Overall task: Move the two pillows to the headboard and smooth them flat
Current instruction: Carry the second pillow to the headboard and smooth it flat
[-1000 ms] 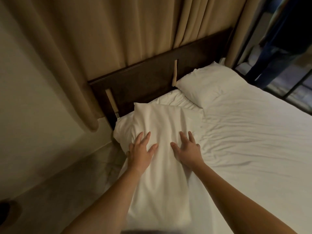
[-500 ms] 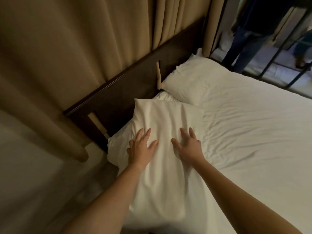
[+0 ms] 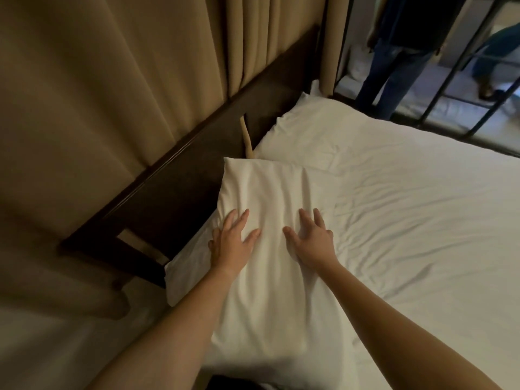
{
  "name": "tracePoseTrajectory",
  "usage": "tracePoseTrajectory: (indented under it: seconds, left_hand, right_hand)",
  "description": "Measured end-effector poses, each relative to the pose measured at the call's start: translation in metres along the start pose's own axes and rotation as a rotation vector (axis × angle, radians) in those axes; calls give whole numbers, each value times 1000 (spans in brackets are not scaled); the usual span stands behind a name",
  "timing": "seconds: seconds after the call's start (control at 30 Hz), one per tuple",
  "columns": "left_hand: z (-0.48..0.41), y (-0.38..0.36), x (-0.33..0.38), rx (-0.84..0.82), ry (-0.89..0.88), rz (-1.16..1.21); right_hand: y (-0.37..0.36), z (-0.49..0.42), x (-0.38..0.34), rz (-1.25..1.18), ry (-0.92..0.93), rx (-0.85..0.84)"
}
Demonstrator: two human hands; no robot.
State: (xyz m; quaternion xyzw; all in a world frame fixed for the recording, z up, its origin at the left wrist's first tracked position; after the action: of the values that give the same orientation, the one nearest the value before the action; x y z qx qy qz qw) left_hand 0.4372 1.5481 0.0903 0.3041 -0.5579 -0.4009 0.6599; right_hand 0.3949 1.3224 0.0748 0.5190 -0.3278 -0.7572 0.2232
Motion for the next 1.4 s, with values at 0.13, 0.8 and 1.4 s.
tracePoseTrajectory:
  seconds: [0.13, 0.8, 1.4]
  left_hand:
    - [-35, 0, 8, -19, -47, -19]
    - [-271, -34, -83, -300, -299, -11]
    - [-363, -71, -189, -347, -326, -131]
  right_hand:
    - [-2, -25, -1, -5, -29, 28]
    - [-134, -156, -44, -157, -425, 189]
    - [-233, -214, -46, -248, -430, 140]
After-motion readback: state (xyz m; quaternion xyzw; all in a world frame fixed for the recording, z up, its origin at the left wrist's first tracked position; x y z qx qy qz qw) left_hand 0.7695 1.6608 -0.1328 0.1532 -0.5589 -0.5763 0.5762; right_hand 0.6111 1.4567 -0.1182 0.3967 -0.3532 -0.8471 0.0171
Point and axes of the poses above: each hand's wrist, its own z-axis away from the middle knuckle, its own y-axis out of the back of the hand, x = y × z, the point moved 3 cm from there along -z, towards the middle knuckle, and after that the axes turned 3 degrees about y, right-handed, at the moved point
